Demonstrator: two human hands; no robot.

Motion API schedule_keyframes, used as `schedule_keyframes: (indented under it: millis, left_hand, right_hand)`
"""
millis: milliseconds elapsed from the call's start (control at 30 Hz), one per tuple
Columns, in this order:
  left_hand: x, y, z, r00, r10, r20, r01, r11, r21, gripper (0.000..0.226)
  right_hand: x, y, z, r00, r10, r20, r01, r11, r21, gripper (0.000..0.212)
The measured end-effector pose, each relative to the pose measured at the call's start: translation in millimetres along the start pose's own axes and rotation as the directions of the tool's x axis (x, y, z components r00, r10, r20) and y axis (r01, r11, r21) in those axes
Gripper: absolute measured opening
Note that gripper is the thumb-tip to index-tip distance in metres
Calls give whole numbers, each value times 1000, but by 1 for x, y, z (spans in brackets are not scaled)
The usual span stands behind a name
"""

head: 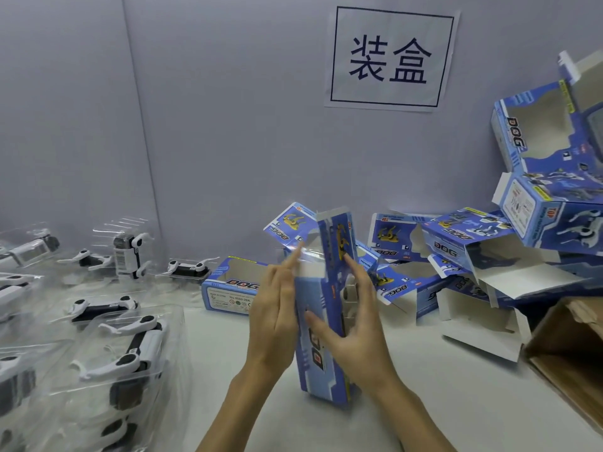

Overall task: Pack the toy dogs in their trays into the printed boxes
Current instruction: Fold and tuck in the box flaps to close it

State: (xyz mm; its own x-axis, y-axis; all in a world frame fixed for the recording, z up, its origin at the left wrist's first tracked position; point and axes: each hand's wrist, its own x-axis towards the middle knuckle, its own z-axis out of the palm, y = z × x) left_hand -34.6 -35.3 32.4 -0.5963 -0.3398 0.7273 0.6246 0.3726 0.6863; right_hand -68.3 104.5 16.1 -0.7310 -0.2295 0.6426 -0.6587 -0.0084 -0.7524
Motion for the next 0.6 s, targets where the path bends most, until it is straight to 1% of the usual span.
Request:
schedule_keyframes:
  millis: [33,67,100,133,167,200,233,267,300,333,367,400,433,500,567,600]
  left_hand:
    - [1,3,1,999,-43,-2,43,995,-90,39]
    - [3,3,2,995,-98,1,97,983,-158,38]
    - [5,2,2,989,-145,12,145,971,-188,40]
    - [6,1,2,984,-176,35,179,971,-159,47]
    - [6,1,1,970,-226,87,235,964,-125,55]
    - [5,-1,0,944,-293,149,313,940,-134,61]
    - [4,-1,0,898,-383,217,424,885,-193,64]
    - [3,-4,-1,845,-444,299,519,815,-257,66]
    - [2,-5,-2,807,-476,350,579,754,-309,67]
    - [1,-10,-4,802,-479,358,589,732,-341,65]
    - [2,-11,-5,811,-476,341,582,719,-380,61]
    - [3,-12,-7,832,-464,303,553,731,-400,58]
    - [4,-11,-9,854,-448,264,520,752,-406,59]
    - [2,-13,-9,907,-352,232,417,832,-366,70]
    - [-3,-15,-5,941,-236,242,298,917,-266,81]
    - [-6,-17,-1,946,-200,254,259,940,-224,85]
  right_hand:
    - [3,-1,-6,999,36,-4,-35,989,143,91]
    - [5,-2,-12,994,106,1,-102,957,272,83]
    - [6,-4,-19,979,203,34,-201,903,380,78]
    - [6,-5,-25,950,298,95,-308,834,459,78]
    - [5,-5,-30,913,370,174,-405,761,507,81]
    - [4,-3,-34,877,410,251,-479,700,530,84]
    - [4,-2,-36,851,425,310,-525,661,536,85]
    - [4,-1,-36,838,420,347,-545,644,537,86]
    - [3,-2,-36,836,408,366,-548,650,526,85]
    - [4,-3,-35,844,390,369,-534,677,506,81]
    - [5,-5,-34,869,362,338,-490,725,484,71]
    - [7,-5,-33,909,314,275,-412,786,461,59]
    - [9,-7,-32,946,258,198,-321,843,432,53]
    - [11,-8,-32,986,151,77,-168,928,332,55]
    - [11,-8,-30,997,66,44,-74,975,211,53]
    - [10,-8,-29,999,34,36,-39,988,147,51]
